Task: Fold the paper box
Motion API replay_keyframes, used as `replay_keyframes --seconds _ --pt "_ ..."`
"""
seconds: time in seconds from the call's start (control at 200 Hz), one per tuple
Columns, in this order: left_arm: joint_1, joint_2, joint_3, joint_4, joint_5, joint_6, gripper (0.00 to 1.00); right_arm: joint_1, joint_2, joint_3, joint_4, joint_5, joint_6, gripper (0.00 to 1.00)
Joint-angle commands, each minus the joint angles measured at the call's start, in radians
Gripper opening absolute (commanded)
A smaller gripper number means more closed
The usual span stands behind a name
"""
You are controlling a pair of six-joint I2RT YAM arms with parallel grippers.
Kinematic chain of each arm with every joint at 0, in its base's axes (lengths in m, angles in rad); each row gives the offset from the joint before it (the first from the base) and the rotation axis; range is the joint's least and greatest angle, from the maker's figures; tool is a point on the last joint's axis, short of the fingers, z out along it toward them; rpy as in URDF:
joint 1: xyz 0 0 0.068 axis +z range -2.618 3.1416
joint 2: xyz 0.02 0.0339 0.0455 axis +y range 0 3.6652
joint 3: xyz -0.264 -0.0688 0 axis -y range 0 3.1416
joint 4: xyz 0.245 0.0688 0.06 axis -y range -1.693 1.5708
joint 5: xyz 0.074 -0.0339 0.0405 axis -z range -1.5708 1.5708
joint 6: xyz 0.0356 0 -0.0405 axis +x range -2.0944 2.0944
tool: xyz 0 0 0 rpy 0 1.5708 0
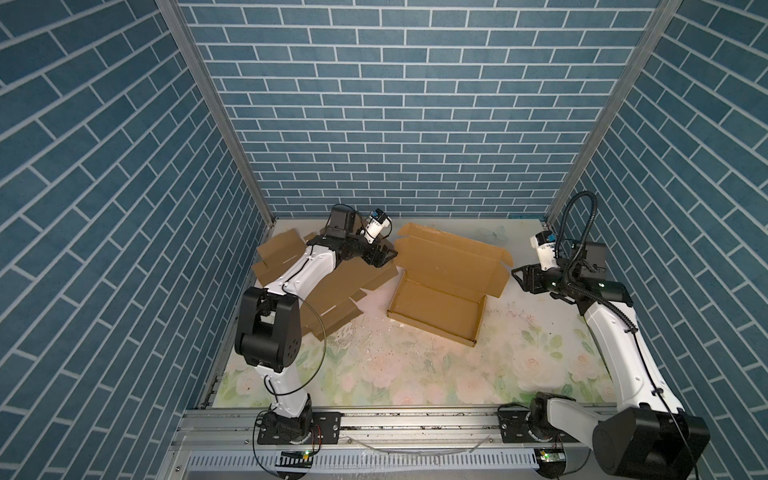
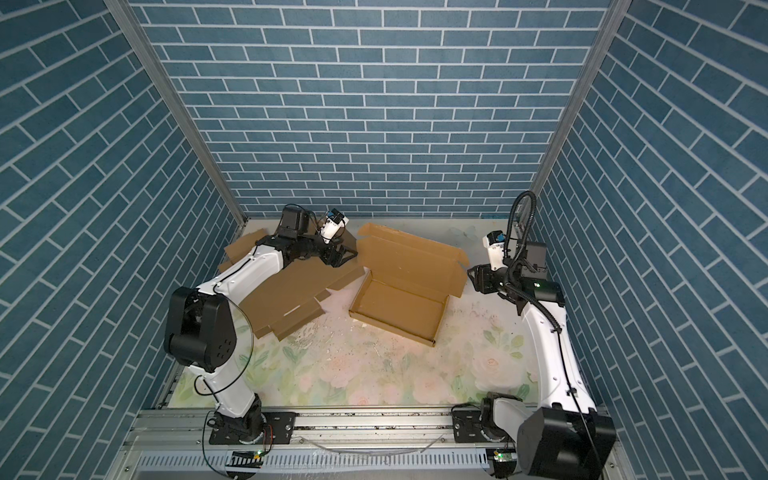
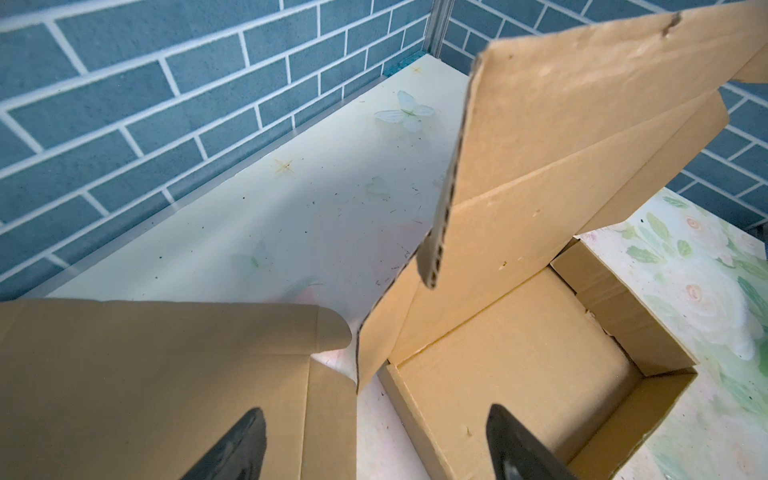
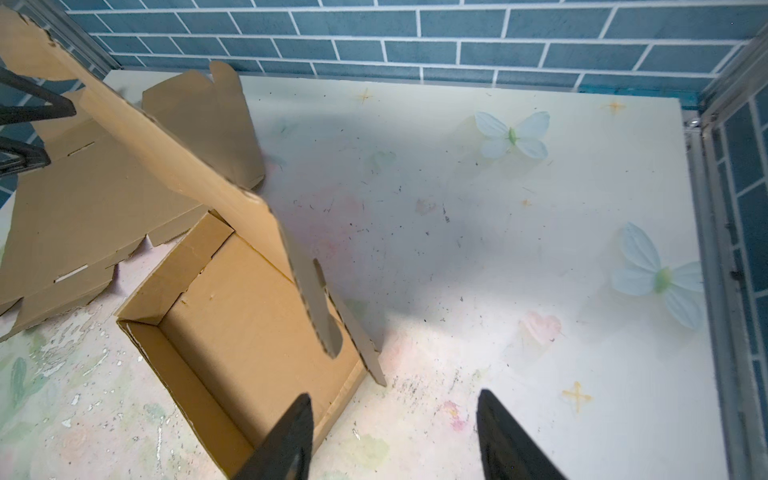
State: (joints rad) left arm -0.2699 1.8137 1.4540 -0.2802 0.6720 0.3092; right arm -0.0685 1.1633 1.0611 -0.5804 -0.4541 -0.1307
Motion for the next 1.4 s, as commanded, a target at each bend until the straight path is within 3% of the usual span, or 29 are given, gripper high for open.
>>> replay_keyframes --seconds 0.0,0.28,0.58,0.715,1.1,1.23,1.395 --pt "-0.016 0.04 0.056 -0.061 0.064 0.06 0.82 0.001 0.033 -0.038 0.072 -0.094 -0.001 0.61" --pt "-0.044 0.108 0.113 -0.098 0.069 0.107 0.76 0.047 0.101 -0.075 0.112 -0.119 -0.055 0.58" --pt "-0.054 0.147 0.155 -0.126 0.075 0.125 0.59 0.087 0.158 -0.074 0.115 -0.105 -0.091 0.49" --pt "-0.054 0.153 0.166 -0.127 0.074 0.124 0.5 0.093 0.164 -0.073 0.114 -0.098 -0.094 0.4" --pt "-0.07 0.147 0.105 -0.013 0.058 0.042 0.17 0.122 0.163 -0.079 0.131 -0.026 -0.086 0.11" --pt "-0.075 0.128 0.066 0.074 0.026 -0.03 0.01 0.137 0.146 -0.091 0.196 0.024 -0.045 0.04" --pt "-0.089 0.063 -0.025 0.248 -0.05 -0.163 0.0 0.183 0.159 -0.08 0.317 0.114 0.017 0.0"
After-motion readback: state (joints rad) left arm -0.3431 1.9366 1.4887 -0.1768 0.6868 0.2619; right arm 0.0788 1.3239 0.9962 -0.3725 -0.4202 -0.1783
